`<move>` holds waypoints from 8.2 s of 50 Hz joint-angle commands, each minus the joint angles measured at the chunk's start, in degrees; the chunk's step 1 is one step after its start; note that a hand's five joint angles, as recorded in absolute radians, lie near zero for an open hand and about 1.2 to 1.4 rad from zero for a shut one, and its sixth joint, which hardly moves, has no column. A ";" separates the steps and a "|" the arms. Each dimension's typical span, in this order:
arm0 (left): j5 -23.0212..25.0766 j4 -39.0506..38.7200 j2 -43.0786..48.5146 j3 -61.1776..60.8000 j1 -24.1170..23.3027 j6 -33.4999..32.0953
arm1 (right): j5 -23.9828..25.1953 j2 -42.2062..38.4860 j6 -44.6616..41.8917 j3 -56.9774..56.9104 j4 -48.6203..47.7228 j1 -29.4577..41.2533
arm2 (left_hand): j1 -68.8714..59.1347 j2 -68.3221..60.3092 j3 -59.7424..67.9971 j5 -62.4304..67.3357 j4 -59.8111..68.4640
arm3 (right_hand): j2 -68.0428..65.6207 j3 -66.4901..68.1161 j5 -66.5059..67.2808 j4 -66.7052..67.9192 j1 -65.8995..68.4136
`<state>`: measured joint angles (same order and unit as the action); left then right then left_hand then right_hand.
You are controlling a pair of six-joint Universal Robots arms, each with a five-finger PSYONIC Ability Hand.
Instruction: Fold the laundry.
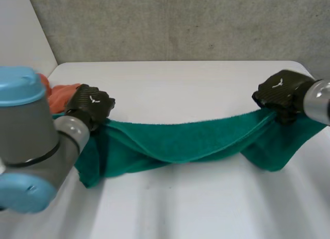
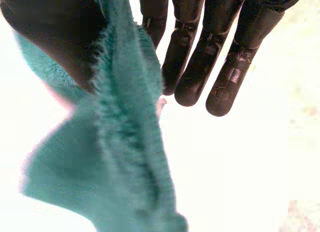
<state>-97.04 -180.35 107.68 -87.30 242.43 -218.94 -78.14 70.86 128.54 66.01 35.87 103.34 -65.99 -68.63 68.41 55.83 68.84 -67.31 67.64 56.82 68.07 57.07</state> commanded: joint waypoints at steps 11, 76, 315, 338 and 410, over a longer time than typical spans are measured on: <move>4.14 -39.98 16.08 30.78 4.11 -8.34 | -10.19 -16.63 10.32 -33.03 -40.33 1.25 | -14.01 -11.37 11.59 14.17 11.16 | -12.69 12.36 13.18 11.93 22.93; 4.23 -24.09 5.97 -18.96 9.20 -2.19 | -2.37 -6.88 12.70 29.00 -43.08 -5.07 | 5.89 8.53 -8.31 -5.73 -8.74 | -12.69 12.36 13.18 11.93 22.93; -3.41 -1.41 18.01 7.94 -13.91 30.25 | 10.72 -16.44 43.46 14.77 -32.18 10.22 | 55.78 58.42 -58.20 -55.61 -58.63 | 57.31 -57.64 -56.82 -58.07 -47.07; 0.70 -3.60 9.59 7.41 -13.47 23.30 | 5.20 -8.90 36.25 20.29 -35.86 9.52 | 55.99 58.63 -58.41 -55.83 -58.84 | 57.31 -57.64 -56.82 -58.07 -47.07; 26.73 3.95 2.10 16.46 -9.78 39.03 | 0.71 -14.08 60.33 29.35 -47.56 13.82 | 55.61 58.25 -58.03 -55.44 -58.46 | 18.92 -19.25 -18.43 -19.68 -8.68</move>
<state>-70.32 -176.38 109.85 -70.70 232.61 -179.91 -77.61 56.80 188.80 95.43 -11.12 116.60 -11.32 -11.66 12.01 2.75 11.65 -29.60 29.01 18.29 28.89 23.79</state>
